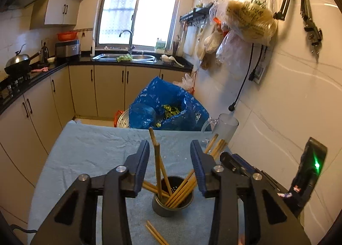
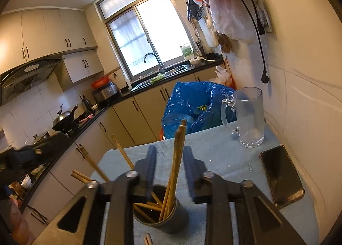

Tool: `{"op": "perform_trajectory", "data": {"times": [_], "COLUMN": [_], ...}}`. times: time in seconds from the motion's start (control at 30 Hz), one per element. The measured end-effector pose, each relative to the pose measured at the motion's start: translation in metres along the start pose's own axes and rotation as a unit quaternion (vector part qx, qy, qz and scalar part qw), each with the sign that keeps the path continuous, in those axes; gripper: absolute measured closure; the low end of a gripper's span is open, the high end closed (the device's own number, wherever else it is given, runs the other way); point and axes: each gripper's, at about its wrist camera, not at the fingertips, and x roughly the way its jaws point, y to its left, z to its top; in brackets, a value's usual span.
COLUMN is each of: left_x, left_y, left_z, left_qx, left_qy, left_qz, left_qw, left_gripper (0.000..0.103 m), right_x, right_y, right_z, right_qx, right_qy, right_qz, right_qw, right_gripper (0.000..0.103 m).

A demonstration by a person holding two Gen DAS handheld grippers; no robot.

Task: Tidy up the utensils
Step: 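Lower the chopsticks into the holder cup and open both grippers, then move both grippers back over the last two chopsticks on the cloth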

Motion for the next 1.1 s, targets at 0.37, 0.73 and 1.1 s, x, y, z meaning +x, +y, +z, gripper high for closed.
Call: {"op": "perform_trajectory", "data": {"times": [0.37,0.73,1.1], "left_x": [-0.099,-0.099,-0.091], "left_y": [0.015,0.081,0.102], "left_z": [-0.025,-0.137,-0.180], "left_qx": [0.003,-0.077,-0.077], "left_qy": [-0.047,0.050,0.088], "left_qz": [-0.018,0.036,0.076], "left_qw": [0.9987,0.9951,0.9902], "left_gripper": [0.053,0.042,0.042], "right_x": [-0.059,-0.022,-0.002], "right_y": [-0.001,0.001,0.014], "right_z": [-0.010,-0.142,-0.193], "right_qx": [-0.013,-0.073,-0.137], "right_qy": [-0.012,0.217,0.280], "right_qz": [-0.013,0.022,-0.004], "right_qw": [1.000,0.973,0.950], "right_gripper": [0.051,0.051,0.077]}}
